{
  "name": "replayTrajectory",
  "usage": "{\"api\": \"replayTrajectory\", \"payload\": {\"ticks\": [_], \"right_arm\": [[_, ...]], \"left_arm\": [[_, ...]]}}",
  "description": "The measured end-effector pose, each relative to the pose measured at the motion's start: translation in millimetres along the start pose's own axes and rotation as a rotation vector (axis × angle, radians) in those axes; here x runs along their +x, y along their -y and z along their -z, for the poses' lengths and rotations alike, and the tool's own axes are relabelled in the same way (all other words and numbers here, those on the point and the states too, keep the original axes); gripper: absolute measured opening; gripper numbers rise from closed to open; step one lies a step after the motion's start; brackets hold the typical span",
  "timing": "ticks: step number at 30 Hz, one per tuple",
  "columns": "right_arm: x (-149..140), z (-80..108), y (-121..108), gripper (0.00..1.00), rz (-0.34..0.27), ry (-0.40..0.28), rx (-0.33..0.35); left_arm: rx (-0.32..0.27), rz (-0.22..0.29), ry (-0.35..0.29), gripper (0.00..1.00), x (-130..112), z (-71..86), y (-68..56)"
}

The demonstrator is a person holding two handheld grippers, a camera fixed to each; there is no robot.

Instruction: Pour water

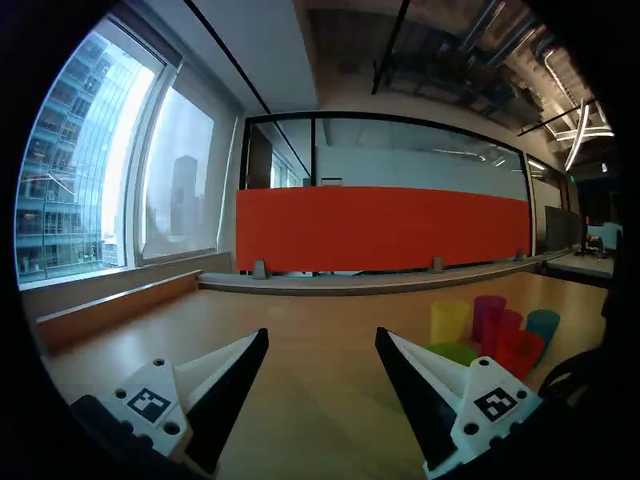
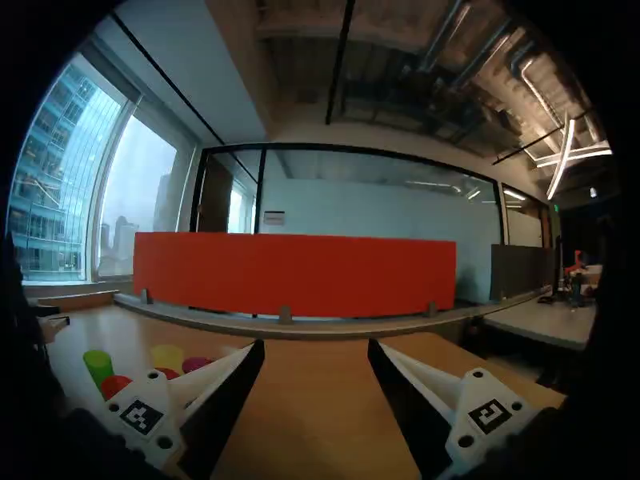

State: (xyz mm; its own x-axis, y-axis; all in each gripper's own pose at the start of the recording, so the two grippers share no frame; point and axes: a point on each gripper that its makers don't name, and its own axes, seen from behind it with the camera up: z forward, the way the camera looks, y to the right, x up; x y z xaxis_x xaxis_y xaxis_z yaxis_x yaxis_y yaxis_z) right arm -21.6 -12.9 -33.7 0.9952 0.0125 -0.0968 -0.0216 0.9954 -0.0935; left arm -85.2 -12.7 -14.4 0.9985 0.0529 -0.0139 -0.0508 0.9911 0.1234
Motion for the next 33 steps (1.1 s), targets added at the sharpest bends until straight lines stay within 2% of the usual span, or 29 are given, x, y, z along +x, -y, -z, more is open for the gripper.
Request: {"api": "replayTrajectory", "payload": {"ticks": [11,18,24,33], "right_arm": [[-37,-14.5,-4,1.0,-0.033,0.032,-0.018],[-47,-19.5,0,1.0,-0.059,0.014,0.008],[-57,-21.6,-4,1.0,-0.07,0.025,0.016],[-69,-19.7,-5,1.0,-0.035,0.04,0.027]], "left_arm": [[0.0,0.0,0.0,1.0,0,0.0,-0.2],[0.0,0.0,0.0,1.0,0,-0.5,0.4],[0.0,0.0,0.0,1.0,0,-0.5,0.4],[0.0,0.0,0.0,1.0,0,0.2,0.4]]}}
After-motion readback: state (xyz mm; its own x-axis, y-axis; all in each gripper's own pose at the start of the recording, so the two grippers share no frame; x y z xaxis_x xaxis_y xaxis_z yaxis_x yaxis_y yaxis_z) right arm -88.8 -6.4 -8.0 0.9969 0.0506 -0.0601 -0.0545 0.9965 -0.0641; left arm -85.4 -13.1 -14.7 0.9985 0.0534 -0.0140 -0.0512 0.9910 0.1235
